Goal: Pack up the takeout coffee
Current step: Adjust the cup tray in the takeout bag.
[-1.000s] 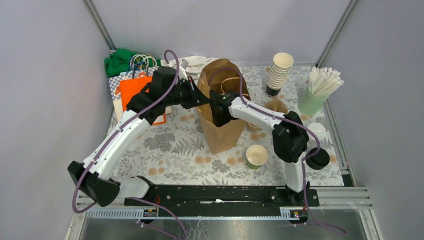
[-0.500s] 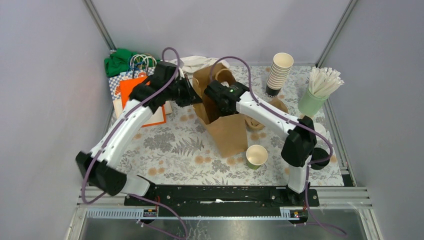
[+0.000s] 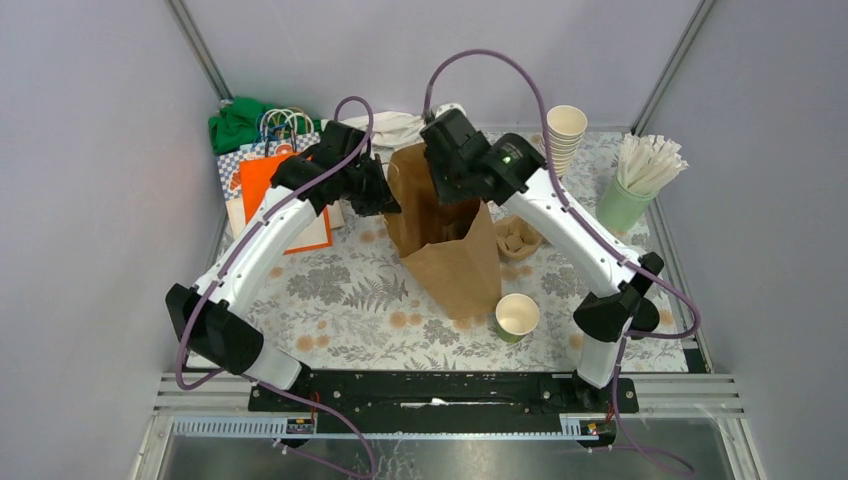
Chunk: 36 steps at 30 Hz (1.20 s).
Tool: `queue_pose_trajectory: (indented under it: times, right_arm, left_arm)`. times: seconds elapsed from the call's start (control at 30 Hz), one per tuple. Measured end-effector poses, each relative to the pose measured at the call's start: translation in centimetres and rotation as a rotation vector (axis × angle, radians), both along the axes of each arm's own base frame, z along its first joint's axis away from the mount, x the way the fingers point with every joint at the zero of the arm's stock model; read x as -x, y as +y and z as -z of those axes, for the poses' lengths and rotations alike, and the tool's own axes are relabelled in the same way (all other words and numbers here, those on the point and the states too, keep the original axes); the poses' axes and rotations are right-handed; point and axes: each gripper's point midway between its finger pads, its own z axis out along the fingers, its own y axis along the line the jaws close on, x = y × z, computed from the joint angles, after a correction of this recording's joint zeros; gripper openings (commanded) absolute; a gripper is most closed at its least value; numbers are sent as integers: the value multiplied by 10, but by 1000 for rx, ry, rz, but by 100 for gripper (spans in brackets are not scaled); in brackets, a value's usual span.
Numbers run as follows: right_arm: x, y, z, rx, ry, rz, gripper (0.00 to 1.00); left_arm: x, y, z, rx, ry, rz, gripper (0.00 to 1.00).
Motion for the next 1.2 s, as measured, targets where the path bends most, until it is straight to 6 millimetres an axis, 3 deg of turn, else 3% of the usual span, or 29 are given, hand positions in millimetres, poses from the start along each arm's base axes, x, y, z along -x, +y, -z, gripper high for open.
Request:
queue_pose_trajectory:
  times: [0.1,0.17,0.3,0.43,0.6,0.83,0.93,1.13,1.2]
  right_arm:
    - [-8,9,-40,-93,-88,-9,52]
    - [-10,11,-60,-137,-131,-11,65]
    - [-9,8,-80,-183,-175,-2,83]
    - [-7,-6,-90,-186,-211,50,98]
    - [-2,-27,-82,-148,-198,116,100]
    - [-2,-24,-78,-160,-179,113,98]
    - [-1,-19,-65,-157,-148,97,96]
    - [-6,-5,-30,-116,-83,78,85]
    - [-13,0,-24,-103,-76,85,75]
  left_arm:
    - [-1,1,-12,-3,-28,7,0]
    - [-2,1,-22,-5,-48,9,0]
    - [-6,4,-39,-12,-96,10,0]
    - [-8,8,-41,-40,-117,11,0]
    - [-7,15,-34,-81,-121,14,0]
    - [-4,19,-34,-90,-134,14,0]
    - [-3,19,-33,-86,-146,13,0]
    - [2,22,-37,-78,-173,17,0]
    - [3,23,-39,-79,-180,20,0]
